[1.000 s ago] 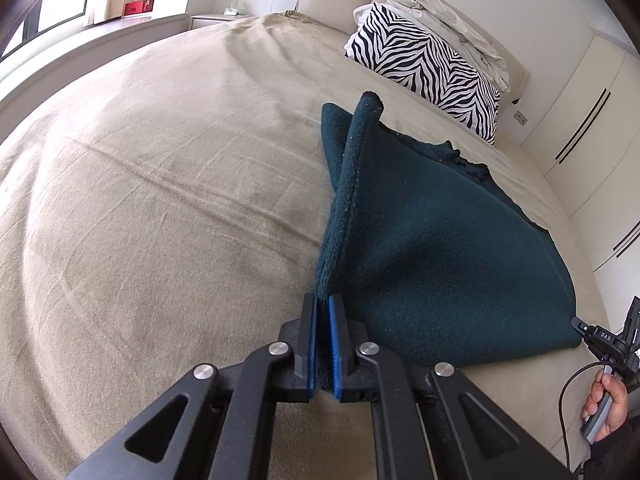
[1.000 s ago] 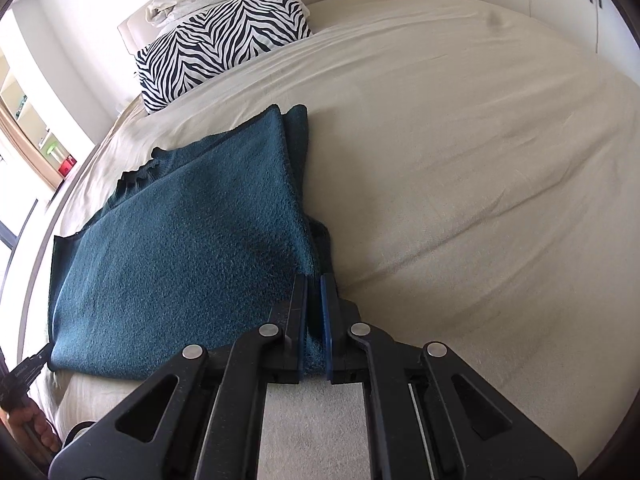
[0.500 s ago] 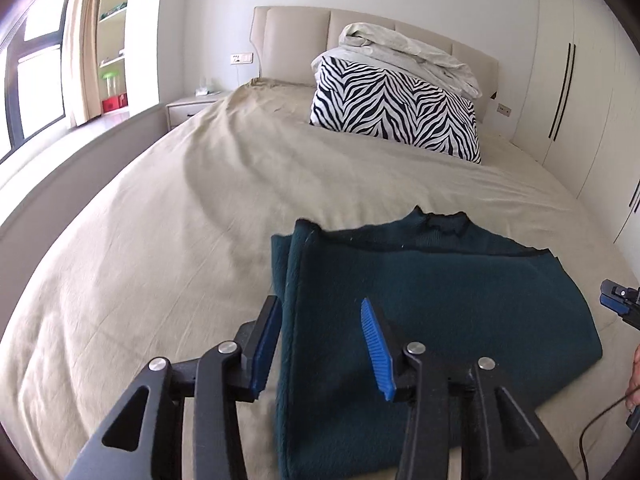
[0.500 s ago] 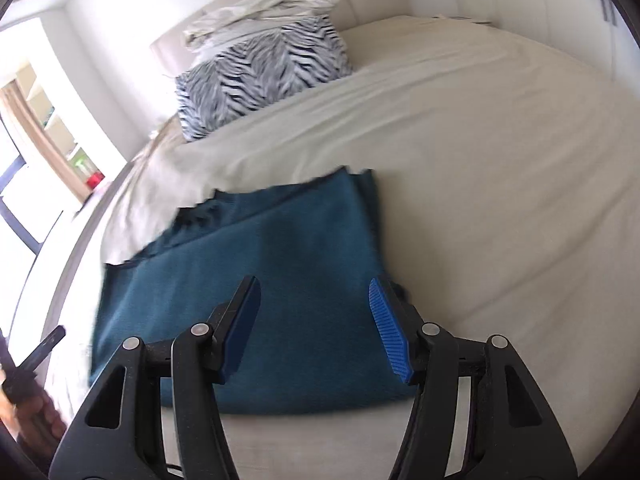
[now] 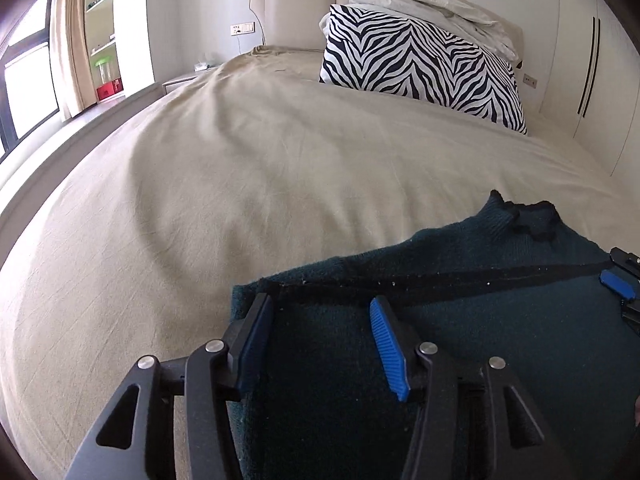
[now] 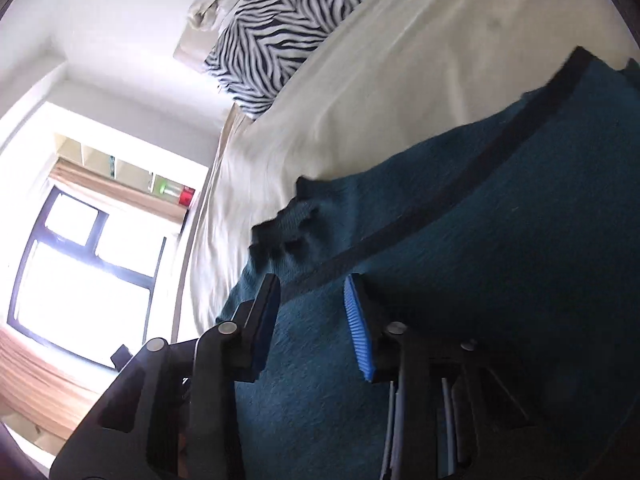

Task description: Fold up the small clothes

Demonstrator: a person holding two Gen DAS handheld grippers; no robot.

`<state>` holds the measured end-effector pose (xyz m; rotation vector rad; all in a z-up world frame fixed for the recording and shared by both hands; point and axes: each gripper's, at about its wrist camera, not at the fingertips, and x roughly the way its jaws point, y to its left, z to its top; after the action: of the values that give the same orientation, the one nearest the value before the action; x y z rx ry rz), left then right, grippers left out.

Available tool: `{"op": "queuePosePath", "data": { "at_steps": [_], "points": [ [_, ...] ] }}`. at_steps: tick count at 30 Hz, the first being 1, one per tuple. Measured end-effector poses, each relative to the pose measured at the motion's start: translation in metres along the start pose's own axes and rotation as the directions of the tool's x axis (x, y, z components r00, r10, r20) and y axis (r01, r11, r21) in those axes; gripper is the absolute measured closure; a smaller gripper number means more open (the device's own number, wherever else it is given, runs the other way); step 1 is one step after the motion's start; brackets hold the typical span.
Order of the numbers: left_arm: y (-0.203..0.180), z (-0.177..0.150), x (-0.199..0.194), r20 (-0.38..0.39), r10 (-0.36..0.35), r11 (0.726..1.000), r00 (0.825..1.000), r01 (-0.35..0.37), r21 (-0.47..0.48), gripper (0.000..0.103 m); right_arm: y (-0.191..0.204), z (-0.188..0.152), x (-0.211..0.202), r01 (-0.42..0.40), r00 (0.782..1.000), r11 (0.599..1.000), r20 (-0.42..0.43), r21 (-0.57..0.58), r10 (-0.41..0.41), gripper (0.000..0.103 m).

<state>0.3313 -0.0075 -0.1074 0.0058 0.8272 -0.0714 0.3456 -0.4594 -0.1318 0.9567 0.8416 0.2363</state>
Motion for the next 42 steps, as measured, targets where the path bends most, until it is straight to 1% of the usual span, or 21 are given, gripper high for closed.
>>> {"op": "queuePosePath", "data": {
  "at_steps": [2,3,4,5,8,10,12,13,15,17,20,22,23,25,29,31,34,37,39,41,42],
  "points": [
    [-0.003,-0.001,0.001,0.005,0.013,1.000,1.000,-0.013,0.015,0.047,-0.027,0.014,-0.017,0.004,0.998,0.998,0.070,0.066,-0.008,0.075],
    [-0.005,-0.001,0.001,0.006,0.018,1.000,1.000,-0.018,0.020,0.047,-0.041,0.022,-0.026,-0.009,0.995,0.996,0.103,0.094,-0.001,0.079],
    [-0.007,-0.002,0.000,0.007,0.019,1.000,1.000,-0.019,0.021,0.046,-0.055,0.028,-0.034,-0.026,0.992,0.991,0.124,0.129,0.010,0.089],
    [-0.007,-0.002,0.000,0.007,0.017,1.000,1.000,-0.017,0.019,0.046,-0.064,0.032,-0.042,-0.023,0.990,0.988,0.139,0.154,0.001,0.091],
    [-0.007,-0.003,0.001,0.008,0.016,1.000,1.000,-0.016,0.020,0.046,-0.069,0.041,-0.071,0.103,0.970,0.983,0.203,0.154,-0.133,0.091],
    [-0.007,-0.003,0.001,0.008,0.021,0.999,1.000,-0.021,0.024,0.045,-0.063,0.038,-0.087,0.139,0.959,0.975,0.222,0.173,-0.176,0.085],
    [-0.008,-0.003,0.002,0.010,0.028,0.999,1.000,-0.028,0.029,0.045,-0.041,0.025,-0.094,0.103,0.968,0.988,0.218,0.113,-0.126,0.082],
    [-0.009,-0.003,0.002,0.010,0.031,0.999,0.999,-0.031,0.032,0.045,-0.027,0.015,-0.100,0.065,0.979,0.996,0.190,0.064,-0.076,0.082],
    [-0.009,-0.003,0.002,0.010,0.031,0.999,0.999,-0.032,0.032,0.045,0.016,-0.022,-0.078,0.012,0.997,0.998,0.076,-0.056,-0.008,0.077],
    [-0.009,-0.004,0.002,0.011,0.029,0.999,1.000,-0.030,0.032,0.045,0.050,-0.067,-0.047,-0.036,0.998,0.986,-0.063,-0.162,0.026,0.075],
    [-0.010,-0.004,0.001,0.012,0.029,0.999,1.000,-0.029,0.033,0.045,0.076,-0.130,0.006,-0.100,0.960,0.968,-0.278,-0.232,0.032,0.075],
    [-0.010,-0.005,0.001,0.013,0.027,0.999,1.000,-0.027,0.031,0.045,0.072,-0.154,0.027,-0.082,0.939,0.965,-0.343,-0.250,-0.009,0.075],
    [-0.010,-0.005,0.001,0.013,0.026,0.999,1.000,-0.026,0.031,0.045,0.065,-0.160,0.028,-0.060,0.942,0.966,-0.336,-0.250,-0.028,0.076],
    [-0.009,-0.005,0.001,0.014,0.023,0.999,1.000,-0.023,0.029,0.045,0.048,-0.154,0.015,-0.098,0.954,0.977,-0.299,-0.190,0.038,0.078],
    [-0.008,-0.006,0.000,0.018,0.019,0.999,1.000,-0.020,0.027,0.045,0.000,-0.115,-0.038,-0.027,0.994,0.997,-0.108,-0.068,0.020,0.078],
    [-0.009,-0.006,0.001,0.018,0.019,0.999,1.000,-0.020,0.027,0.045,-0.030,-0.096,-0.069,-0.021,1.000,1.000,-0.019,0.010,0.021,0.080],
    [-0.009,-0.006,0.001,0.018,0.022,0.999,1.000,-0.022,0.028,0.045,-0.060,-0.077,-0.111,0.021,0.994,0.998,0.109,0.067,-0.028,0.080],
    [-0.009,-0.005,0.001,0.018,0.025,0.999,1.000,-0.025,0.030,0.045,-0.078,-0.073,-0.149,0.089,0.968,0.988,0.222,0.127,-0.116,0.080],
    [-0.009,-0.003,0.000,0.005,0.023,0.999,1.000,-0.023,0.029,0.045,-0.084,-0.074,-0.170,0.106,0.959,0.982,0.244,0.154,-0.142,0.077],
    [-0.007,0.002,-0.009,-0.017,0.012,1.000,1.000,-0.012,0.014,0.045,-0.069,-0.080,-0.180,0.153,0.953,0.982,0.246,0.111,-0.176,0.073],
    [-0.008,0.002,-0.018,-0.027,0.015,1.000,1.000,-0.014,0.003,0.045,-0.058,-0.086,-0.179,0.149,0.956,0.986,0.242,0.075,-0.163,0.072]
  ]
}}
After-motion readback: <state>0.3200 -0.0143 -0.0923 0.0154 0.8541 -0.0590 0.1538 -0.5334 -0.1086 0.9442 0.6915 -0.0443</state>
